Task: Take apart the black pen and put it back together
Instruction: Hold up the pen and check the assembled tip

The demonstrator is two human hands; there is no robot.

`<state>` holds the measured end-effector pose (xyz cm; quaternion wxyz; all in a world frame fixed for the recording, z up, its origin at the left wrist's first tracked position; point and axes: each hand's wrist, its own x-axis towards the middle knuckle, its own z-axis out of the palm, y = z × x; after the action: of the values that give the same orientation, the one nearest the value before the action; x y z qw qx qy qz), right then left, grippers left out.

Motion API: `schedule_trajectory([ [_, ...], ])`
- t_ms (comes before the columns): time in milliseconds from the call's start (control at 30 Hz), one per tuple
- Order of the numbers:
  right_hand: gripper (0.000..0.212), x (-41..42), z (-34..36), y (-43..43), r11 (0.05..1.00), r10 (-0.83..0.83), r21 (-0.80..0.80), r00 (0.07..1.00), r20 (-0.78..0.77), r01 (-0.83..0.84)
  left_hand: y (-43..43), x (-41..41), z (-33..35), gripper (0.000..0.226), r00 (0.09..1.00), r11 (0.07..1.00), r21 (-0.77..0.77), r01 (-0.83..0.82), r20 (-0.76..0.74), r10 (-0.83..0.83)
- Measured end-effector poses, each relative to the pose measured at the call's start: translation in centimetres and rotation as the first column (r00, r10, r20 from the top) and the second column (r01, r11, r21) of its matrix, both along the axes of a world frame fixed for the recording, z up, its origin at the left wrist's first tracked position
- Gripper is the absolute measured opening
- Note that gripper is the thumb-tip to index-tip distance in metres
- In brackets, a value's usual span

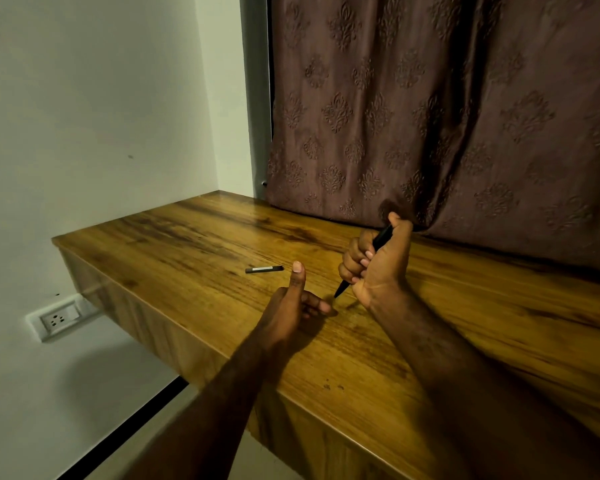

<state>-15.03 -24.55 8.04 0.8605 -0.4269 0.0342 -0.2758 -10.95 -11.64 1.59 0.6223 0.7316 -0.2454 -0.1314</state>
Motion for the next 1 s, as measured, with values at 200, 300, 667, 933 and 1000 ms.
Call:
schedule_trajectory([
  [200,0.061,-0.1,-0.1,0.0,1.0,-0.006,0.005,1.0,0.009,0.006,0.2,0.3,-0.3,0.1,1.0,1.0,0.001,0.02,-0.02,-0.02],
  [300,0.062,-0.2,-0.1,0.2,1.0,-0.01,-0.002,1.0,0.014,0.01,0.1,0.0,0.0,0.1,0.999,1.0,0.005,0.021,-0.034,-0.021],
  [667,0.063,0.1,-0.5,0.5,1.0,-0.016,-0.025,1.0,0.023,0.017,0.1,0.6,-0.4,0.101,0.998,0.999,-0.013,0.037,-0.057,-0.038],
  [933,0.063,0.3,-1.1,1.3,0.999,-0.007,-0.046,1.0,0.016,0.007,0.2,0.7,-0.5,0.099,0.992,0.997,-0.062,0.039,-0.117,-0.047],
  [1000,0.063,0.3,-1.1,1.5,0.999,-0.003,-0.052,1.0,0.02,0.004,0.3,0.9,-0.7,0.1,0.992,0.997,-0.069,0.041,-0.117,-0.049],
])
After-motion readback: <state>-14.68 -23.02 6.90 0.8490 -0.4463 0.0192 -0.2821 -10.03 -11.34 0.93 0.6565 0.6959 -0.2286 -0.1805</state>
